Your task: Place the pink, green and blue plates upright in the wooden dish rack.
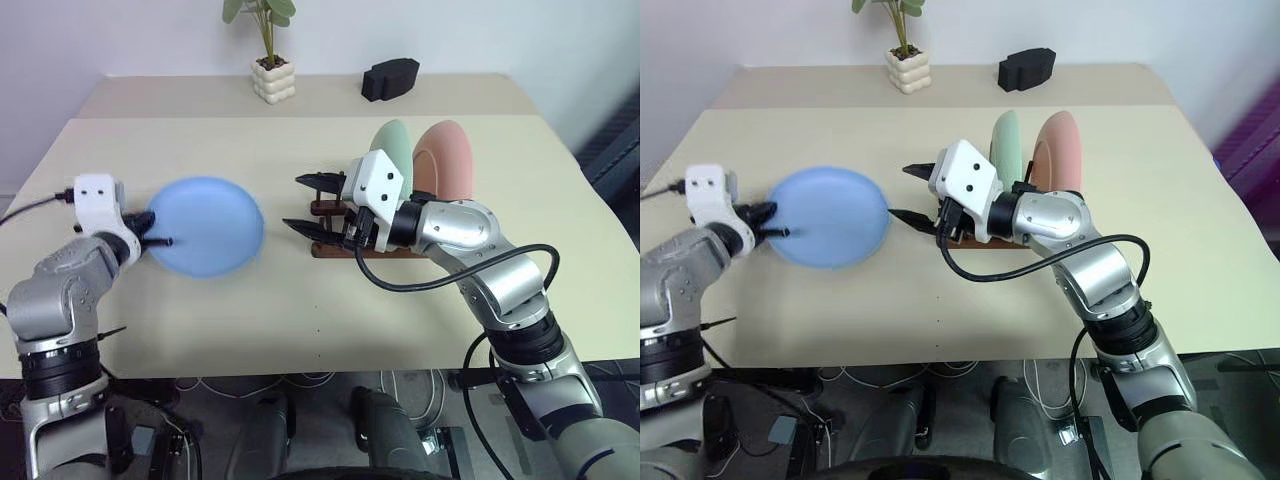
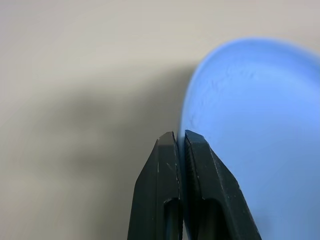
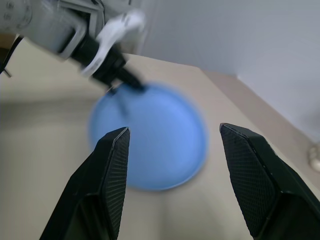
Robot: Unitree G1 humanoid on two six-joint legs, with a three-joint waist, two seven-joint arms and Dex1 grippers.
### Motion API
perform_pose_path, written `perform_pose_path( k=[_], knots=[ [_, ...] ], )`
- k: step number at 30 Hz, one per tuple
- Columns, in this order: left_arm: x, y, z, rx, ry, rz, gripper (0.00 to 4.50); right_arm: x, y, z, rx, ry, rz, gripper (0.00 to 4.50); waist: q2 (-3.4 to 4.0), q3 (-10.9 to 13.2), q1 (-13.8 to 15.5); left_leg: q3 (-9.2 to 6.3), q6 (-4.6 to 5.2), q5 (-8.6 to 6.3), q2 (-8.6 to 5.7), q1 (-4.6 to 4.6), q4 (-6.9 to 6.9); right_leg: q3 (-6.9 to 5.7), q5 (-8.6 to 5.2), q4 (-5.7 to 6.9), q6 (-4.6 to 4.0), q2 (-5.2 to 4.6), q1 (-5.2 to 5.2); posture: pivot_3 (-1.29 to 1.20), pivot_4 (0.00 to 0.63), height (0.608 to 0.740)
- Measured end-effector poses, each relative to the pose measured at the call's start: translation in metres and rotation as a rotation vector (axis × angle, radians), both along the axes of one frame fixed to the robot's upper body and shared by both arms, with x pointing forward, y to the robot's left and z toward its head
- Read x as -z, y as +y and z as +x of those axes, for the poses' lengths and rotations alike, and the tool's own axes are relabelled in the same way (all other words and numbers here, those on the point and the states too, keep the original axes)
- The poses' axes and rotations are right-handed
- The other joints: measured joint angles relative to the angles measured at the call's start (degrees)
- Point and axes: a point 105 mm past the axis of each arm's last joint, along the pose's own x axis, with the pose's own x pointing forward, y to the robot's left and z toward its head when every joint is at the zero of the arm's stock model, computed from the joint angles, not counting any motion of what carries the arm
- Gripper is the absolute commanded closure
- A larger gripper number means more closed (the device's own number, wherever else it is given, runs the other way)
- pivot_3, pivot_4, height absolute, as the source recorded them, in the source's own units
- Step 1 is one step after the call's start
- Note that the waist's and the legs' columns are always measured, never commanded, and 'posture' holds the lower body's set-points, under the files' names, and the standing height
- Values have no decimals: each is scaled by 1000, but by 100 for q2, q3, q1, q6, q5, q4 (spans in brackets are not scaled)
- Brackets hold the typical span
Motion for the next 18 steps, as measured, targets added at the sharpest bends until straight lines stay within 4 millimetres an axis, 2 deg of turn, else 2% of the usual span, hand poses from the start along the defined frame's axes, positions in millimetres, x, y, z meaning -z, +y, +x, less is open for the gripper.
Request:
perform_pose_path(
  k=[2, 4, 5, 9, 13, 15, 18],
  knots=[
    [-44, -17, 2, 49, -185, 43, 4476, 2, 1, 6, 25, -47, -24, 1582, 0, 0, -14, 5, -2, 0, -6, 0, -4, 2, 1, -3, 2, 0, -1, 0, 150, 736],
    [-79, -37, -3, 107, -318, 85, 4476, 1, 4, 10, 40, -94, -30, 1582, 0, 0, -30, 10, -6, 3, -14, 3, -19, 8, 3, -4, 5, -2, -5, 0, 150, 736],
    [-87, -44, -5, 131, -352, 96, 4476, 1, 6, 11, 41, -117, -32, 1582, 0, 0, -43, 11, -18, 11, -16, 9, -35, 11, 3, -4, 6, -2, -7, 0, 150, 736],
    [-92, -67, 0, 183, -336, 138, 4476, -4, 13, 17, 75, -316, -119, 1582, -2, 1, -42, 10, -42, 27, -16, 6, -53, -1, 4, 12, 7, 17, -22, 0, 150, 736],
    [-110, -88, -3, 243, -362, 179, 4476, -6, 20, 25, 108, -511, -204, 1582, -2, 2, -49, 12, -44, 28, -16, 6, -55, -1, 4, 10, 7, 16, -21, 0, 150, 736],
    [-116, -94, -6, 268, -375, 186, 4476, -1, 20, 29, 120, -551, -234, 1582, -2, 2, -51, 12, -44, 28, -17, 6, -55, 0, 3, 9, 7, 15, -21, 0, 150, 736],
    [-114, -100, -7, 296, -355, 184, 4476, 3, 21, 32, 127, -585, -257, 1582, -2, 2, -52, 10, -44, 28, -17, 6, -55, 0, 4, 11, 7, 15, -21, 0, 150, 736]
  ],
)
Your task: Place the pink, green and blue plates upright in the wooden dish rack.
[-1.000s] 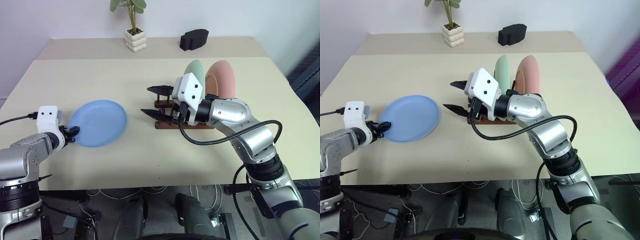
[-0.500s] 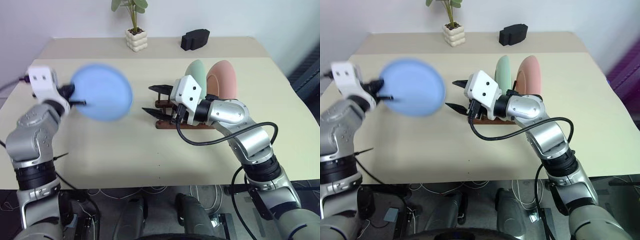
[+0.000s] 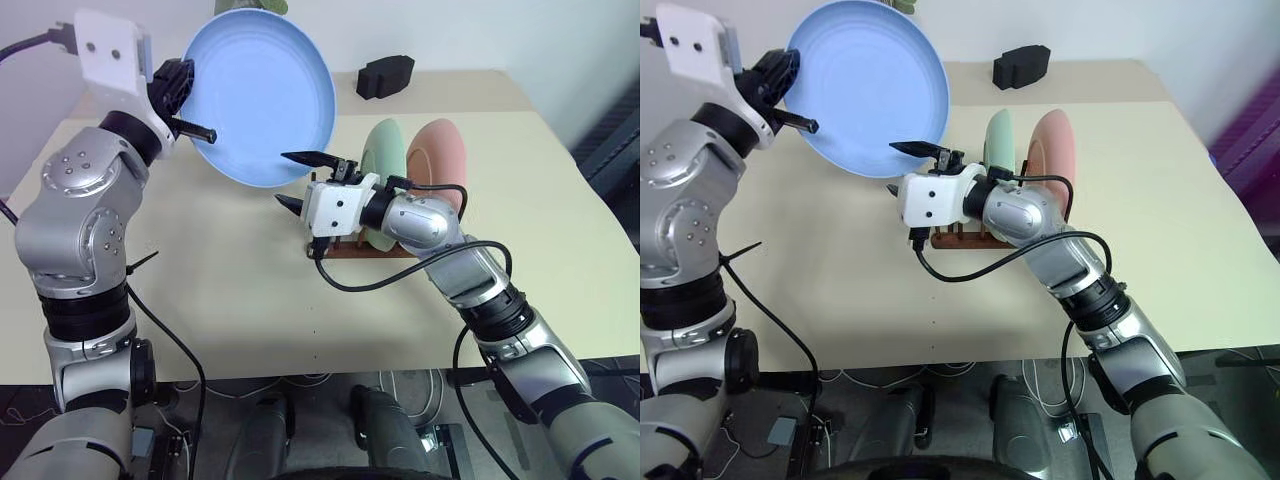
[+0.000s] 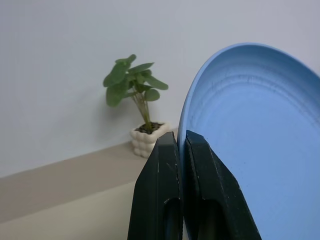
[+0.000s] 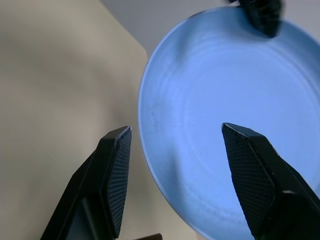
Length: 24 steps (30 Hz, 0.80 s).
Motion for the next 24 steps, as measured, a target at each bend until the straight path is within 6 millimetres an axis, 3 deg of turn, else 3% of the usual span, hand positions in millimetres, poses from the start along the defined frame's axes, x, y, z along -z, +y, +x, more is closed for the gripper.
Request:
perform_pose_path(
  k=[5, 8, 12, 24],
  knots=[
    [0, -9, -5, 49, 14, 2, 4476, 7, 1, 6, 17, -38, -39, 1582, 0, 0, 1, -1, -1, 1, 0, 0, 1, 0, 0, 1, 0, 0, 0, 0, 150, 736],
    [-1, -11, -7, 66, 12, 8, 4500, 11, 2, 8, 23, -36, -54, 2415, 0, 0, 1, -1, -1, 1, 0, 0, 1, 0, 0, 1, 0, 1, 0, 0, 150, 736],
    [-1, -13, -9, 86, 17, 2, 4500, 12, 6, 7, 9, -38, -52, 4477, 0, 0, 1, -2, -2, 1, 0, 0, 1, 0, 0, 1, 0, 1, 0, 0, 150, 736],
    [-2, -10, -10, 83, 21, -29, 4500, 8, 4, 6, -5, 6, -20, 4477, 0, 0, 2, -3, -3, 2, 0, 0, 1, 0, 0, 1, 0, 1, 1, 0, 150, 736]
  ],
)
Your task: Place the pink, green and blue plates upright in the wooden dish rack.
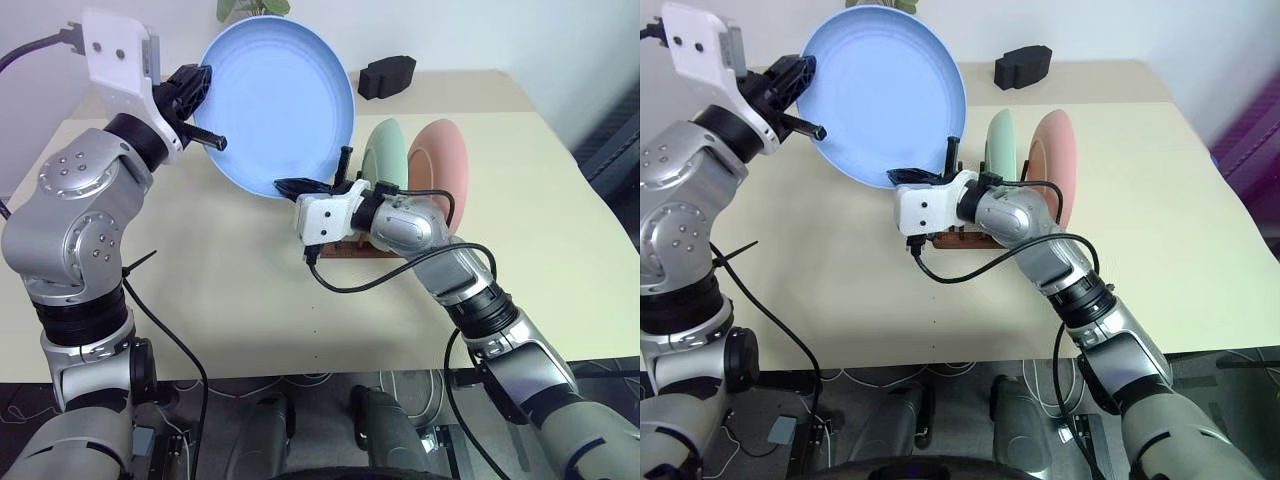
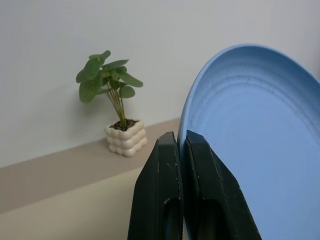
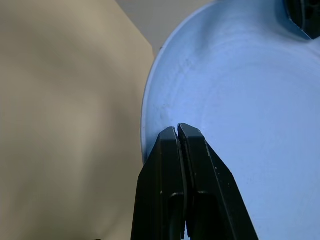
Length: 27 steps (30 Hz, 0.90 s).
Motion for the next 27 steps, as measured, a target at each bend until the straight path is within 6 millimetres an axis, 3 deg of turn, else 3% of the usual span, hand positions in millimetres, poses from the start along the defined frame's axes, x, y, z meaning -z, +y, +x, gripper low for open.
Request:
perform_pose_path(
  k=[1, 3, 7, 11, 18, 27],
  knots=[
    [0, 0, 0, -2, 0, -1, 4500, -1, -1, 0, 1, 6, 6, 4477, 0, 0, 1, 0, 0, 0, 0, 0, 0, 0, 0, 0, 0, 0, 0, 0, 150, 736],
    [0, 1, 0, -5, 0, -2, 4500, -2, -2, 0, 2, 14, 15, 3962, 0, 0, 1, 0, 0, 0, 0, 0, 0, 0, 0, 0, 0, 0, 0, 0, 150, 736],
    [1, 2, 2, -12, 7, -5, 4500, -8, -4, -3, -6, -3, 28, 2217, 0, 0, 1, 0, 0, 0, 0, 0, 0, 0, 0, 1, 0, 0, 0, 0, 150, 736],
    [4, 5, 5, -24, 20, -10, 4500, -6, -5, -8, -21, -7, 1, 2217, 0, 0, 1, 0, 0, 0, 0, 0, 0, 0, 0, 1, 0, 0, 0, 0, 150, 736],
    [4, 8, 7, -40, 22, -13, 4500, 15, -2, -14, -45, 35, -83, 2217, 0, 0, 1, 0, -1, 1, 0, 1, 1, 0, 0, 2, 0, 0, 0, 0, 150, 736],
    [3, 7, 5, -31, 18, -22, 4500, 23, -9, -1, 33, 13, -114, 2217, 0, 0, 3, 0, -3, 2, -1, 1, 1, 0, 0, 2, 0, 0, 1, 0, 150, 736]
  ],
)
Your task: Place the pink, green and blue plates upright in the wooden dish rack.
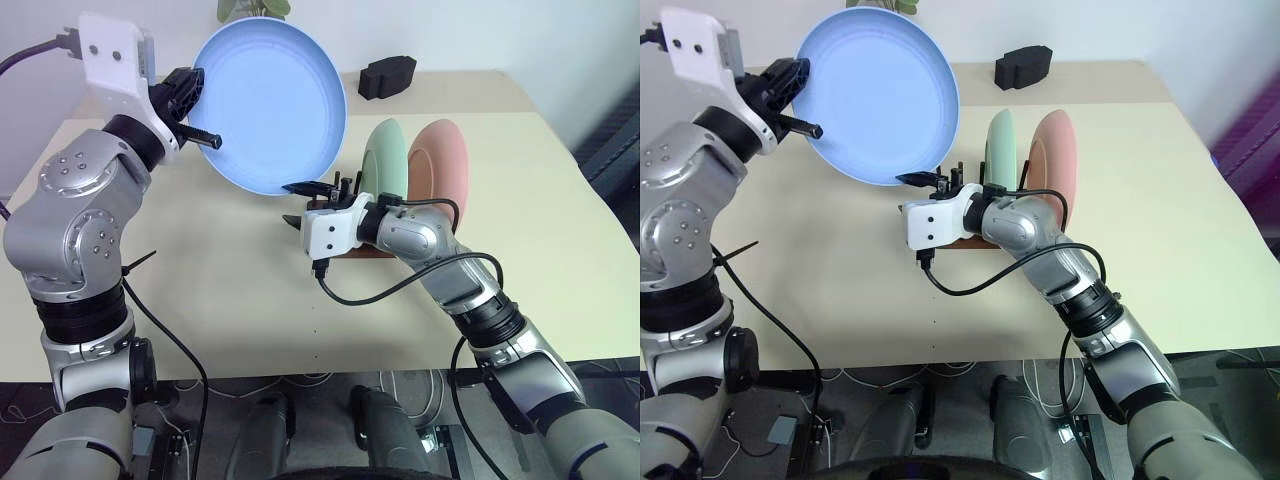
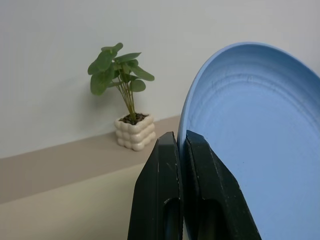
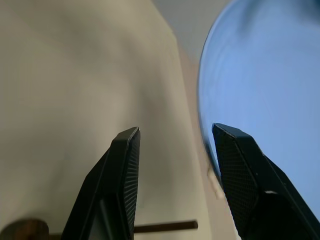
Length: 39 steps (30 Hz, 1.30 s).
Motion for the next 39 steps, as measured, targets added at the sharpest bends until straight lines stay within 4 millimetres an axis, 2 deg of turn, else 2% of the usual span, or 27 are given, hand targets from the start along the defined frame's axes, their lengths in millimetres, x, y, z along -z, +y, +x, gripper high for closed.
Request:
perform_pose_path(
  k=[3, 6, 17, 21, 24, 27, 30, 32, 36, 39],
  knots=[
    [0, -1, -1, 9, -1, 3, 4500, 0, 0, 1, 2, -15, -1, 3017, 0, 0, -1, 0, 0, 0, 0, 0, 0, 0, 0, 1, 0, 0, 0, 0, 150, 736],
    [4, -2, -1, 17, 14, 4, 4500, -3, 0, 1, 3, -37, -1, 4481, 0, 0, -1, 0, -1, 0, 0, 0, 0, 0, 0, 1, 0, 0, 0, 0, 150, 736],
    [3, -3, -2, 27, 10, -1, 4500, -3, 0, 2, 3, -88, -30, 4481, 0, 0, -1, -1, -2, 1, 0, 0, 0, 0, 0, 2, 0, 0, 0, 0, 150, 736],
    [2, -4, -4, 51, 8, -38, 3110, -8, 2, 2, -3, -118, -30, 4500, 0, 0, -2, -1, -2, 1, 0, 0, 0, 0, 0, 2, 0, 0, 0, 0, 150, 736],
    [0, -1, -5, 55, -5, -76, 1467, -12, 1, 2, -1, -144, -30, 4500, 0, 0, -1, -2, -2, 1, 0, 0, 0, 0, 0, 3, 0, 0, 0, 0, 150, 736],
    [-13, 13, -5, 9, -66, -172, 60, -13, 2, 1, -7, -161, -30, 4500, -1, 0, 2, -4, -5, 3, 0, 0, 1, -1, 1, 3, -1, 0, 0, 0, 150, 736],
    [-36, 30, -11, -27, -159, -271, 60, -13, 2, 1, -10, -170, -31, 4500, -1, 0, 2, -3, -5, 3, -1, 1, 1, 0, 1, 3, -1, 0, 0, 0, 150, 736],
    [-44, 45, -15, -68, -209, -311, 60, -14, 3, 0, -15, -181, -29, 4500, -1, 0, -8, -2, -5, 3, -1, 2, 0, 0, 1, 5, -1, 0, 0, 0, 150, 736],
    [-49, 76, -18, -180, -244, -319, 60, -23, 7, -3, -43, -202, -6, 4500, -1, 0, -20, -3, -7, 4, 0, 4, -1, -1, 1, 8, 0, 2, -1, 0, 150, 736],
    [-42, 101, -19, -274, -235, -290, 60, -35, 11, -7, -78, -188, 72, 4500, -1, 0, -16, -3, -6, 4, -1, 4, 0, 0, 1, 9, -1, 1, 0, 0, 150, 736]
  ],
)
